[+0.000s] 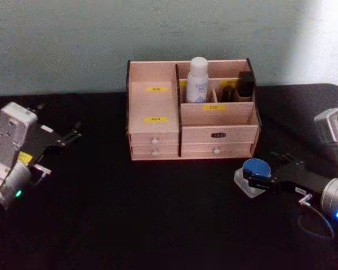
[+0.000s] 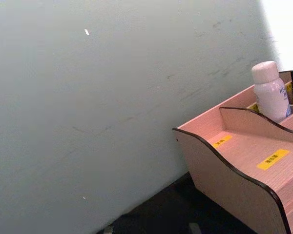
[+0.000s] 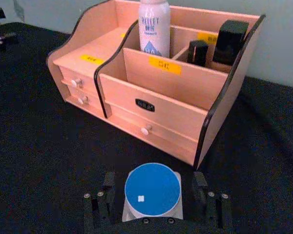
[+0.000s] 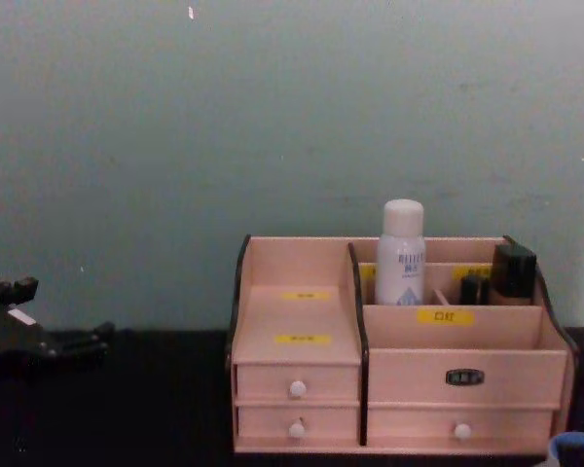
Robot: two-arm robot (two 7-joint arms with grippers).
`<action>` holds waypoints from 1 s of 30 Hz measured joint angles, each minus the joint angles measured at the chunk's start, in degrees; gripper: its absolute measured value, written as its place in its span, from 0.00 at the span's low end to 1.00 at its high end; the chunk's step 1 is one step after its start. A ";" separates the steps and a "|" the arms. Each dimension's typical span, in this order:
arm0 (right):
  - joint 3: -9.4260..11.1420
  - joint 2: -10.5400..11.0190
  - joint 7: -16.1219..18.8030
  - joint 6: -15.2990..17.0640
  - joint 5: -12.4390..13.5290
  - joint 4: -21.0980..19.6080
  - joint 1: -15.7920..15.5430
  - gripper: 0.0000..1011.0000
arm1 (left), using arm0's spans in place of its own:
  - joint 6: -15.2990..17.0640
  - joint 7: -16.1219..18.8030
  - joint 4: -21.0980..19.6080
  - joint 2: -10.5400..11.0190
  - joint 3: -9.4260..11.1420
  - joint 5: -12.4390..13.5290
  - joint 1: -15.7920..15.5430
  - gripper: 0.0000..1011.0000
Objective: Pick up the facial cleanser and watermelon frost from the table and place them into the tiered storage box.
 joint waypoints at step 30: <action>-2.16 0.36 -0.77 0.75 -0.15 1.79 1.05 0.99 | 0.00 0.00 0.00 0.00 0.00 0.00 0.00 0.99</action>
